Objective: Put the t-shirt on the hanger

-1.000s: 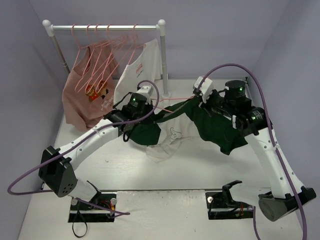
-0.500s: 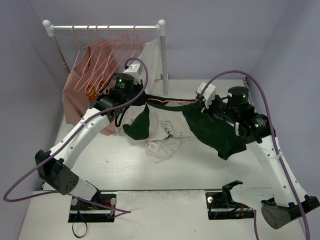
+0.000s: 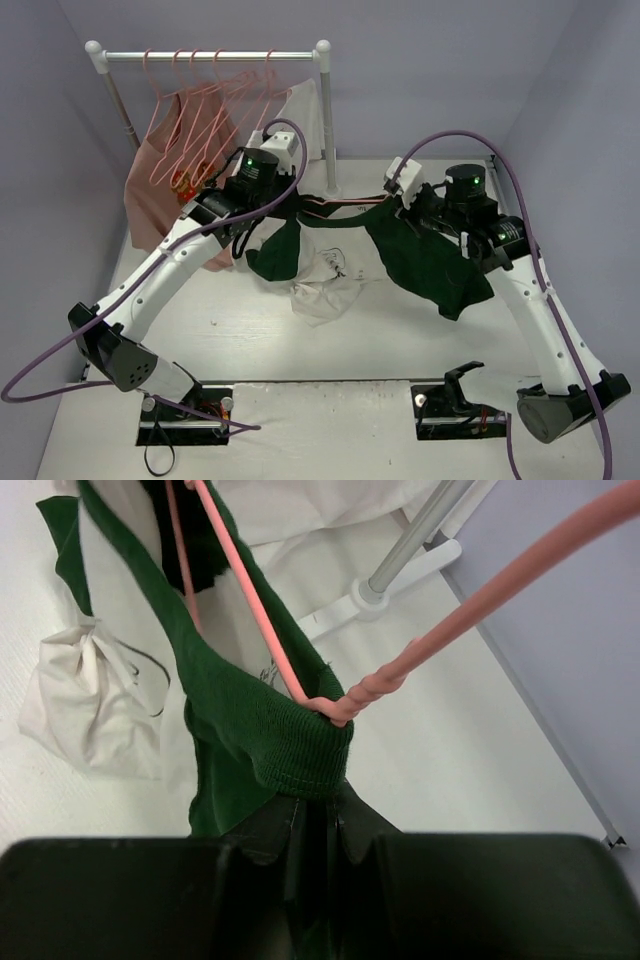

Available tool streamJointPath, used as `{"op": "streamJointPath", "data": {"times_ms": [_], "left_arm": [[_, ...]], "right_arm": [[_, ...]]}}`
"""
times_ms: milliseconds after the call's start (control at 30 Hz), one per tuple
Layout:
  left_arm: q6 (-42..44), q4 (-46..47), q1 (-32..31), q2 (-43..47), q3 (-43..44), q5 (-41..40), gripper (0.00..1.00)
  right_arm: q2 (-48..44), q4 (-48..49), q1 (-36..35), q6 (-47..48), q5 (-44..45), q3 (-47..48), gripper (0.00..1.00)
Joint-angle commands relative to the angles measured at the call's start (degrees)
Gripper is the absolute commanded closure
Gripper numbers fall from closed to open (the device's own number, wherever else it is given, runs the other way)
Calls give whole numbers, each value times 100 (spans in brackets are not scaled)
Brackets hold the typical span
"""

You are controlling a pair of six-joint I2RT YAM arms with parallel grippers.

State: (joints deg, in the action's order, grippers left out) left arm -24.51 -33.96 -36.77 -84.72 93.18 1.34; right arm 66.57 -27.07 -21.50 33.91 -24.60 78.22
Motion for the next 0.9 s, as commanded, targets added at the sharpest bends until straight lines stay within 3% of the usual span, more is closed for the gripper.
{"op": "streamJointPath", "data": {"times_ms": [0,233,500,667,867], "left_arm": [[49,24,-154,45,757,-1,100],[327,-252,-217,-82,1636,-63,100],[1105,-911,-260,-824,4219,193,100],[1275,-972,-394,-727,4525,339,100],[1222,-927,-588,-423,3795,526,100]], "right_arm": [[212,719,-82,-41,-194,590,100],[473,1022,-109,-113,-557,1182,100],[1010,1391,-159,-160,-1289,2853,100],[1028,1641,-270,-341,-1480,3014,100],[705,1832,-478,-324,-1351,2002,100]]}}
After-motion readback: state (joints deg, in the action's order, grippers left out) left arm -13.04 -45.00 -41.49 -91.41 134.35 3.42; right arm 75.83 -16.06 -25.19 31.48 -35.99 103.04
